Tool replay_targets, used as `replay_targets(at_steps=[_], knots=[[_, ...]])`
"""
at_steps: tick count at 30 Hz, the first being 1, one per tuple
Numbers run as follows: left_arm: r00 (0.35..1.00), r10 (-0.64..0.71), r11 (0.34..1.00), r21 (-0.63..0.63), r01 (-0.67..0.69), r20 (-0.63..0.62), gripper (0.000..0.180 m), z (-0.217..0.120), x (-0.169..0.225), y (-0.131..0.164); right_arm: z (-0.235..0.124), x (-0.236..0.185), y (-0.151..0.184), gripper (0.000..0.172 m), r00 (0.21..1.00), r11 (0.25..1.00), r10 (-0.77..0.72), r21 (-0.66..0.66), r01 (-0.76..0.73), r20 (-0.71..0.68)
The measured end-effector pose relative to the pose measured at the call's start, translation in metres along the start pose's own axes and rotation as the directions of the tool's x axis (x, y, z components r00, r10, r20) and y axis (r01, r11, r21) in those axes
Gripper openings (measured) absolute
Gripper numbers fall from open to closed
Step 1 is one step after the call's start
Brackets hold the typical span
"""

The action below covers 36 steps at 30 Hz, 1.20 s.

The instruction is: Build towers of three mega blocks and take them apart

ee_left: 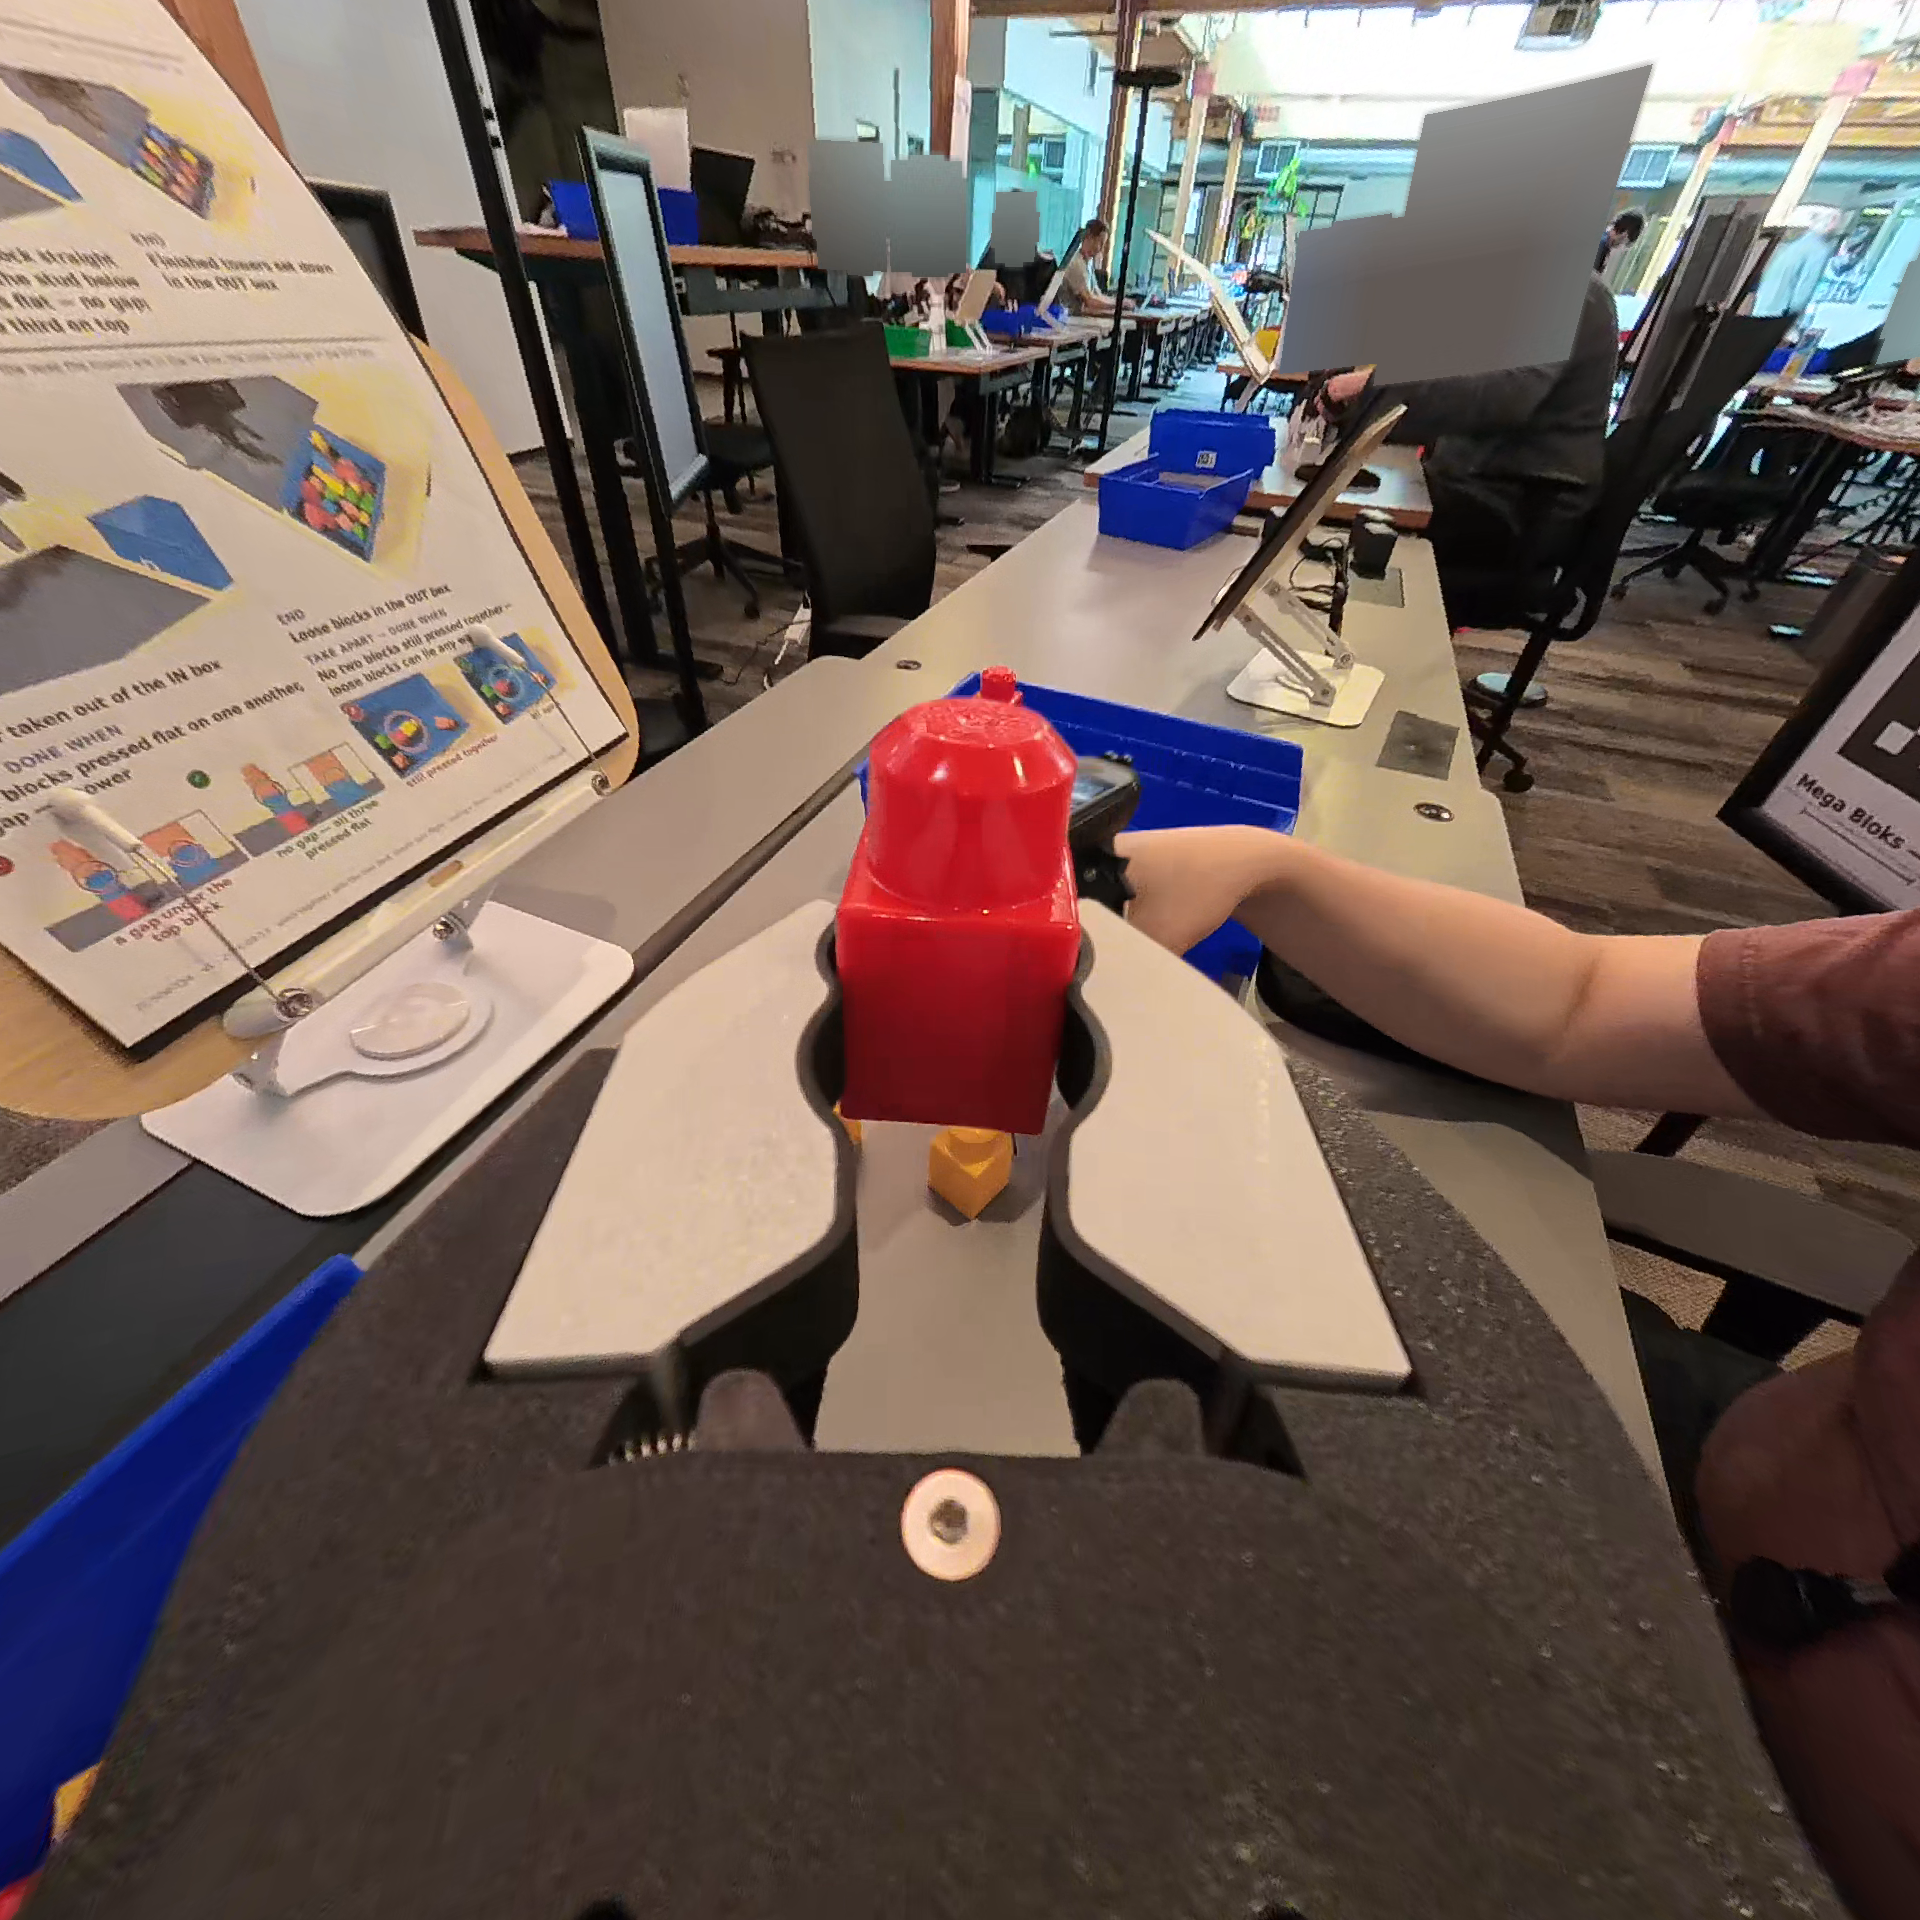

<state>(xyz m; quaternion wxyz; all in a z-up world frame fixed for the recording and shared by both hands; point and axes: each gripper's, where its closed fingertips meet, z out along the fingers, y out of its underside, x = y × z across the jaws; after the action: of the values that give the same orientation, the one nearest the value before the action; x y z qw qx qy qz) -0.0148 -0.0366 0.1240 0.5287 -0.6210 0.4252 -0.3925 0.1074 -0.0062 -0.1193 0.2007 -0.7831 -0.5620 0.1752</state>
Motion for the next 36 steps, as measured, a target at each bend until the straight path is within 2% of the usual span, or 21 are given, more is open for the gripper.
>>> replay_targets(at_steps=[7, 8, 9, 13, 15, 18, 20, 23, 24, 26, 30, 36], knots=[[1.0, 0.013, 1.0, 0.004, -0.013, 0.012, 0.037, -0.006, 0.0, -0.002, 0.02, 0.003, 0.011, 0.054, 1.0, 0.998, -0.017, -0.054, 0.017, 0.002], [1.0, 0.015, 1.0, 0.005, -0.015, 0.014, 0.037, -0.006, 0.0, -0.002, 0.022, 0.004, 0.013, 0.05, 1.0, 0.998, -0.015, -0.062, 0.015, -0.002], [1.0, 0.014, 1.0, 0.005, -0.014, 0.015, 0.037, -0.006, -0.001, -0.002, 0.023, 0.007, 0.014, 0.039, 1.0, 0.998, -0.012, -0.062, 0.012, -0.01], [0.999, -0.024, 1.0, -0.01, 0.024, 0.021, 0.037, -0.002, -0.006, 0.004, 0.015, 0.008, 0.006, 0.037, 1.0, 1.0, 0.015, -0.002, -0.015, 0.009], [0.999, -0.051, 0.998, -0.041, 0.051, 0.006, 0.037, 0.005, -0.009, 0.013, -0.004, 0.006, -0.006, 0.037, 0.999, 0.997, 0.028, 0.072, -0.03, 0.028], [0.995, -0.093, 0.99, -0.109, 0.089, -0.03, 0.037, 0.023, -0.01, 0.033, -0.054, -0.005, -0.032, 0.037, 0.996, 0.966, 0.032, 0.252, -0.052, 0.081], [0.99, -0.126, 0.979, -0.168, 0.112, -0.07, 0.037, 0.041, -0.006, 0.049, -0.098, -0.017, -0.053, 0.037, 0.993, 0.906, 0.011, 0.419, -0.06, 0.117], [0.975, -0.188, 0.952, -0.267, 0.15, -0.122, 0.037, 0.071, 0.005, 0.076, -0.163, -0.038, -0.075, 0.037, 0.983, 0.766, -0.051, 0.638, -0.076, 0.178], [0.966, -0.204, 0.945, -0.289, 0.152, -0.159, 0.037, 0.081, 0.013, 0.083, -0.178, -0.044, -0.078, 0.037, 0.979, 0.726, -0.071, 0.683, -0.08, 0.191], [0.948, -0.229, 0.932, -0.331, 0.148, -0.222, 0.037, 0.099, 0.031, 0.095, -0.192, -0.053, -0.079, 0.037, 0.973, 0.697, -0.107, 0.714, -0.071, 0.202], [0.936, -0.212, 0.908, -0.41, 0.082, -0.282, 0.037, 0.117, 0.056, 0.113, -0.181, -0.053, -0.074, 0.037, 0.972, 0.741, -0.109, 0.668, -0.06, 0.209], [0.939, -0.169, 0.888, -0.459, 0.013, -0.301, 0.037, 0.123, 0.073, 0.121, -0.152, -0.062, -0.062, 0.037, 0.952, 0.835, -0.12, 0.547, -0.056, 0.281]])
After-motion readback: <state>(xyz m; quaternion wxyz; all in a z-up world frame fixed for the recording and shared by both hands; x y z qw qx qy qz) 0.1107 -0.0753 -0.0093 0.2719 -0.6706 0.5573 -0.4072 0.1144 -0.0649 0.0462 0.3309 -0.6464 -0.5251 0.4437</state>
